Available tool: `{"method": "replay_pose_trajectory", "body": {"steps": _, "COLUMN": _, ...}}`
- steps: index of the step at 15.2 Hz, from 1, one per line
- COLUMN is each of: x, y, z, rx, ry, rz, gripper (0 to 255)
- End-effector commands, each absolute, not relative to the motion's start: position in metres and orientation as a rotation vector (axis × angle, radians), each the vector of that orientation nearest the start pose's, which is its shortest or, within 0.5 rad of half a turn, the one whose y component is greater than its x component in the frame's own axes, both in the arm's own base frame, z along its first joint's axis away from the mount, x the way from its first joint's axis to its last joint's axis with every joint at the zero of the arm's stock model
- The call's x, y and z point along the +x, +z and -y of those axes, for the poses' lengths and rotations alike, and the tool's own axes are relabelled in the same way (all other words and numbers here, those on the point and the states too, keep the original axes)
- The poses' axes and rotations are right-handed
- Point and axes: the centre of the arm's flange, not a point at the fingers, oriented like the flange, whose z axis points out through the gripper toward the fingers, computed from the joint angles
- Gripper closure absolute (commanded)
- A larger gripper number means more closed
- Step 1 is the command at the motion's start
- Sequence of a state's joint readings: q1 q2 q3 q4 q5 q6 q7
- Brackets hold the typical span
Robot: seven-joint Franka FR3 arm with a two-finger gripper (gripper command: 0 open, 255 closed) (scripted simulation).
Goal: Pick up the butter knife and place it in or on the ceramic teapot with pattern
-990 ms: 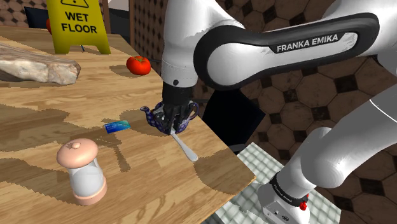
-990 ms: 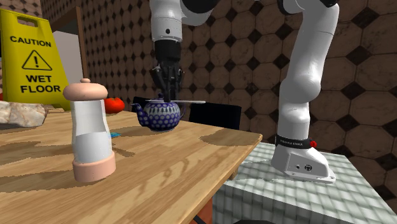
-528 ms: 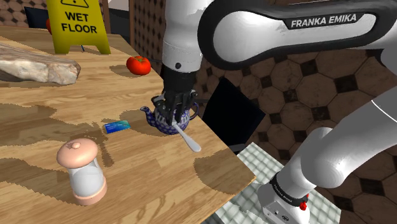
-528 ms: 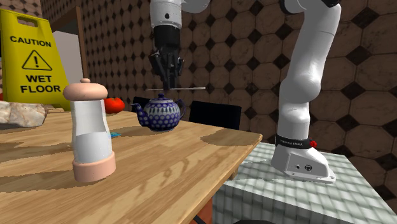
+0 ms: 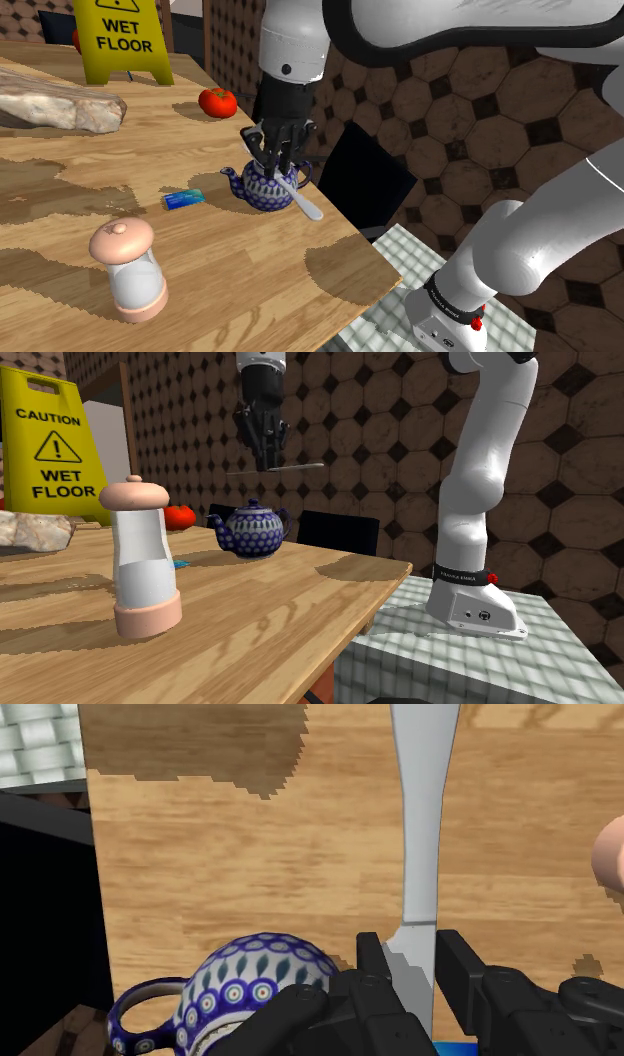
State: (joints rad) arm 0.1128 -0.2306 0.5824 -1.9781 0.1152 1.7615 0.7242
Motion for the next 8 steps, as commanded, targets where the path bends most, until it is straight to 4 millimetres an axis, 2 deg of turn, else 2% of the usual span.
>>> {"method": "replay_pose_trajectory", "body": {"steps": 1, "x": 0.363, "y": 0.557, "z": -0.344, "rx": -3.164, "ry": 0.013, "rz": -0.104, "gripper": 255}}
{"method": "replay_pose_trajectory", "body": {"steps": 2, "x": 0.363, "y": 0.561, "z": -0.344, "rx": -3.164, "ry": 0.013, "rz": -0.104, "gripper": 255}}
{"method": "replay_pose_trajectory", "body": {"steps": 8, "x": 0.426, "y": 0.568, "z": -0.296, "rx": -3.164, "ry": 0.013, "rz": -0.104, "gripper": 255}}
